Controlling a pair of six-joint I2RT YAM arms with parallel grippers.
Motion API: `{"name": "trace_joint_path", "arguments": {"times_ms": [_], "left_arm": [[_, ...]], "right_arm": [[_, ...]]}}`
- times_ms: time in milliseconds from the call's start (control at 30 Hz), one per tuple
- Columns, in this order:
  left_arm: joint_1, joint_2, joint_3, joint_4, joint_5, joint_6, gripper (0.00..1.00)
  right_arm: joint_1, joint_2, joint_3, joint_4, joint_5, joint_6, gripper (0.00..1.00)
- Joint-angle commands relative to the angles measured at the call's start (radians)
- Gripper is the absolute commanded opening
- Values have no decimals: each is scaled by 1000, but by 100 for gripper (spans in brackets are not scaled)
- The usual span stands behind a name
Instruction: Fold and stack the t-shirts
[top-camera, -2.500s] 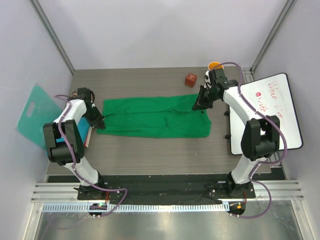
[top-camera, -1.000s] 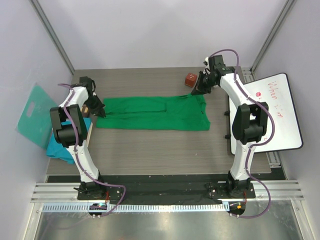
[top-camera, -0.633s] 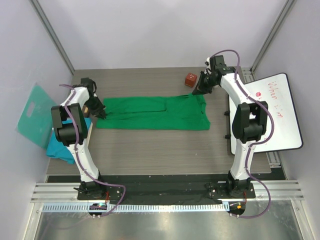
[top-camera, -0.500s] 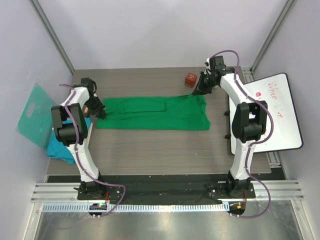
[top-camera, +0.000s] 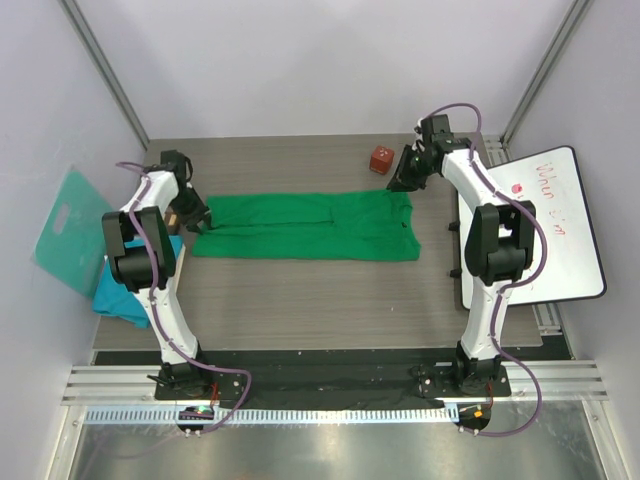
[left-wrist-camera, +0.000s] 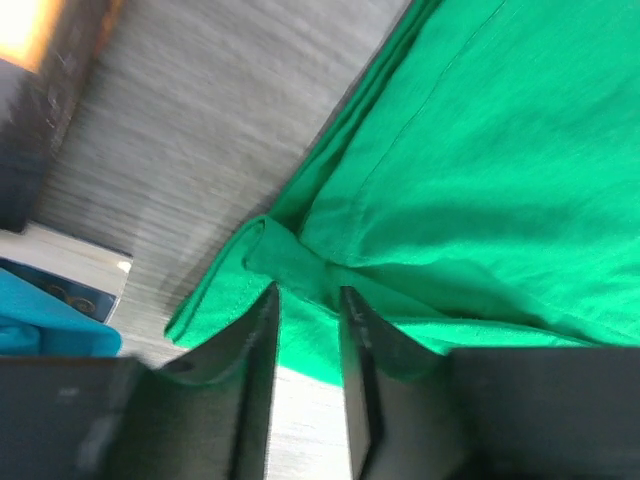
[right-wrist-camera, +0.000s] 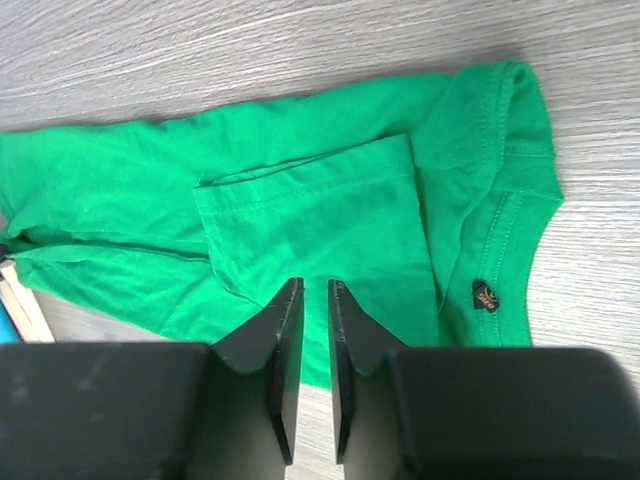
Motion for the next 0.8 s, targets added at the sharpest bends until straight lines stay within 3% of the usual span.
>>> {"name": "trace_joint_path", "arguments": {"times_ms": [0, 100, 333, 467, 567, 633, 733, 767], "left_arm": [[-1, -45, 50, 25, -43, -2, 38], [-3, -55, 50, 30, -92, 4, 45], [-6, -147, 1, 24, -161, -2, 50], [-26, -287, -31, 31, -74, -17, 52], [-127, -332, -56, 41, -59, 30, 52], [-179, -289, -71, 31, -62, 56, 48], [-225, -180, -77, -1, 38, 85, 5], [-247, -160, -80, -8, 44, 88, 0]], "right_arm": [[-9, -52, -14, 33, 25, 12, 22], [-13, -78, -35, 32, 28, 12, 22], [-6, -207, -83, 29, -21, -18, 19], [26, -286, -110, 29, -5, -23, 29], [49, -279, -162, 21, -26, -8, 28], [67, -247, -202, 7, -24, -2, 26], [101, -179, -207, -62, 50, -16, 22], [107, -165, -206, -79, 72, -19, 21]]}}
